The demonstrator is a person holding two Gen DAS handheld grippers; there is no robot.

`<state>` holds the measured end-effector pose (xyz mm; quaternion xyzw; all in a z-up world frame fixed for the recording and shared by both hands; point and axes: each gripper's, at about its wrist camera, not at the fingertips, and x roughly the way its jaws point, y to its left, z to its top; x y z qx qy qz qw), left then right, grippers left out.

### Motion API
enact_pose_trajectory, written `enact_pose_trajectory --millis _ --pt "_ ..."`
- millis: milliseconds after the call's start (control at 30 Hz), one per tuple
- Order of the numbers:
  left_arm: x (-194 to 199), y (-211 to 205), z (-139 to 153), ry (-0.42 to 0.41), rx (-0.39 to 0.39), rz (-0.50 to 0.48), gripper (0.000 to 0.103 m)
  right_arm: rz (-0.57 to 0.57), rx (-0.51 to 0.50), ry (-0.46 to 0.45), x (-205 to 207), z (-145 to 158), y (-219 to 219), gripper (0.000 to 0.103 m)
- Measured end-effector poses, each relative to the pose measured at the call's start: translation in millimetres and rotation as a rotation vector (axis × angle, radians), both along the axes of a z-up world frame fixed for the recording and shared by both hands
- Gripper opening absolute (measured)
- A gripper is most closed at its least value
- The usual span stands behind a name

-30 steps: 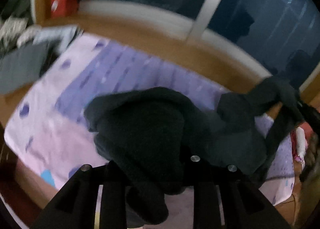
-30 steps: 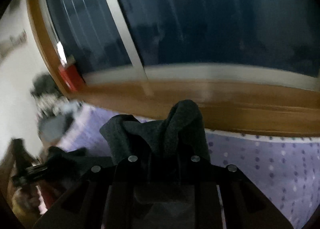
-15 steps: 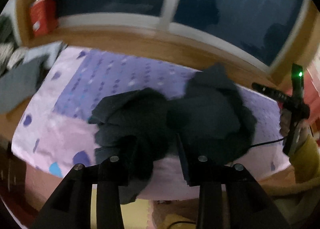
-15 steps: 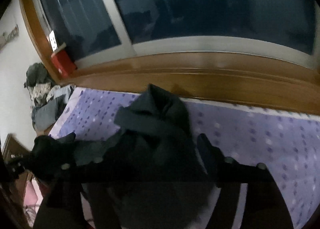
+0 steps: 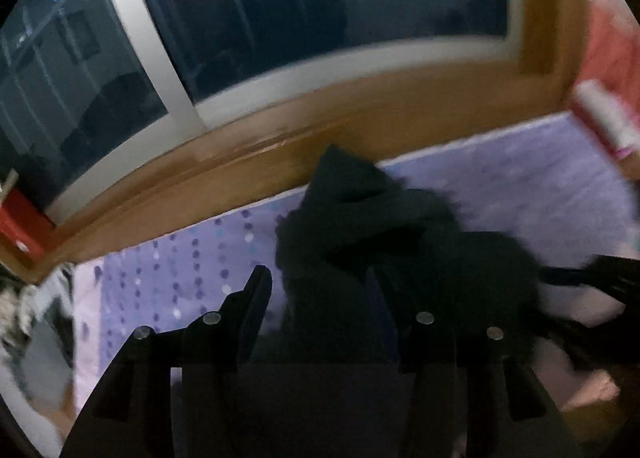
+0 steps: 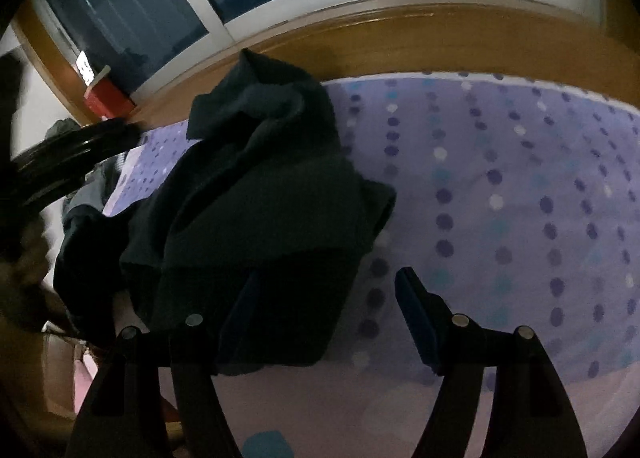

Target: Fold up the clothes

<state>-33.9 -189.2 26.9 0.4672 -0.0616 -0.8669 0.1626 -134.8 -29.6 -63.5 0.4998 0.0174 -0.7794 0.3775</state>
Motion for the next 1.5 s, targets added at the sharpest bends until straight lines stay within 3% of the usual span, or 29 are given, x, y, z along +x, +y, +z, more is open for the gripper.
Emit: enact_pose_trajectory --millis 133,300,500,567,633,667,767,900,1033,1167,1267,1367,1500 --pt "-32 -25 -33 -0.069 0.038 0.055 0.05 0.004 -0.013 -0.027 0 -12 -2 0.071" --pt "-43 -33 -55 -0.084 0.099 0.025 0.05 -0.007 0.0 -0.057 -1 -21 -13 0.071" --pt "-65 -51 -83 -0.139 0.22 0.004 0.05 -0.093 0.047 -0.007 4 -24 -34 0.073" --pt "-60 -60 -81 -0.102 0.277 -0.001 0.039 -0.121 0.068 0.01 8 -24 -39 0.071" --pt "-50 -66 -74 -0.05 0.294 -0.011 0.012 -0.158 0.058 0.001 9 -25 -40 0.046" --pt "-42 -71 -64 -0.015 0.297 -0.002 0.012 -0.174 0.046 -0.011 9 -24 -39 0.026" --pt "-14 -88 -31 0.092 0.299 0.039 0.011 -0.249 -0.031 0.033 10 10 -20 0.02" --pt "32 -125 30 0.243 0.244 0.131 0.011 -0.349 -0.132 0.092 11 56 5 0.017" --pt "69 -172 64 0.302 0.171 0.274 0.011 -0.39 -0.143 0.224 4 106 10 0.017" --pt "90 -227 47 0.243 0.125 0.458 0.011 -0.401 -0.073 0.264 -28 110 -13 0.017" --pt "106 -261 21 0.164 0.158 0.541 0.012 -0.415 -0.017 0.21 -60 82 -30 0.017" --pt "124 -275 -8 0.067 0.217 0.559 0.013 -0.43 0.039 0.143 -91 51 -45 0.017" --pt "153 -274 -32 0.031 0.32 0.531 0.013 -0.428 0.096 0.078 -98 28 -42 0.022"
